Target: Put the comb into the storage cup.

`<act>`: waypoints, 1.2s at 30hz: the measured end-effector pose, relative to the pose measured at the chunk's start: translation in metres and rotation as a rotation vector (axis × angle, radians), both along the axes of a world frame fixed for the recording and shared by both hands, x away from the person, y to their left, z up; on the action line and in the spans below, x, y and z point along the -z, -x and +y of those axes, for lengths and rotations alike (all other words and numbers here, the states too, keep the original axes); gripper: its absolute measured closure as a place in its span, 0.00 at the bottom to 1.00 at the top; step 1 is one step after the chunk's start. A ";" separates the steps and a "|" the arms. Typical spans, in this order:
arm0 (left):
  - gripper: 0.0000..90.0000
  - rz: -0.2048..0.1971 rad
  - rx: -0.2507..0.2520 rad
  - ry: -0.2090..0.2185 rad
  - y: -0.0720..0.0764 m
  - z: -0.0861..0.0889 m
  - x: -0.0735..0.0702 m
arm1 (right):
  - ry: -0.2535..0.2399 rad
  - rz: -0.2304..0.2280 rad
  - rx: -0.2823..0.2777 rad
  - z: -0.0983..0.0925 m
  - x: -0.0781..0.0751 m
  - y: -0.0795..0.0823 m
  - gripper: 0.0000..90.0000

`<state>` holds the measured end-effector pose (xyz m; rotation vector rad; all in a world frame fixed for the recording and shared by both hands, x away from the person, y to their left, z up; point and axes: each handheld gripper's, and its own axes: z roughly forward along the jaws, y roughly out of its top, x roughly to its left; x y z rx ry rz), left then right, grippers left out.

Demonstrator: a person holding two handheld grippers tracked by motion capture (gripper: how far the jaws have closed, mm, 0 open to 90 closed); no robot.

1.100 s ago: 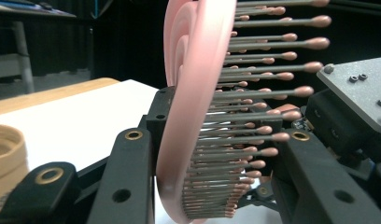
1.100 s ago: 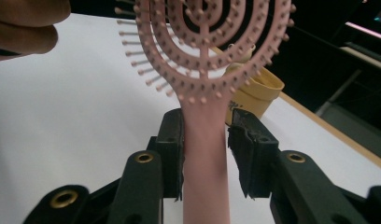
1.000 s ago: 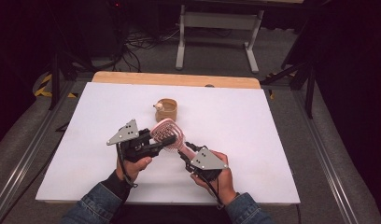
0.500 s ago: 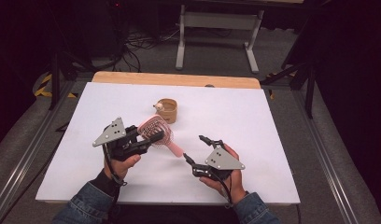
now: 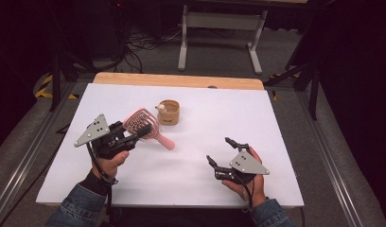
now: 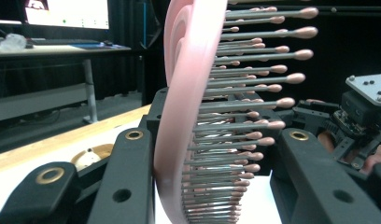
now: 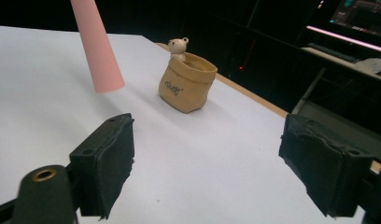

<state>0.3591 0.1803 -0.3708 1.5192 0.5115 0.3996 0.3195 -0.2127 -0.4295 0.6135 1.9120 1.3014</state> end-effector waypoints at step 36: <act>0.70 -0.067 -0.127 -0.061 -0.056 -0.023 -0.071 | -0.021 0.088 0.028 -0.026 0.013 -0.004 0.04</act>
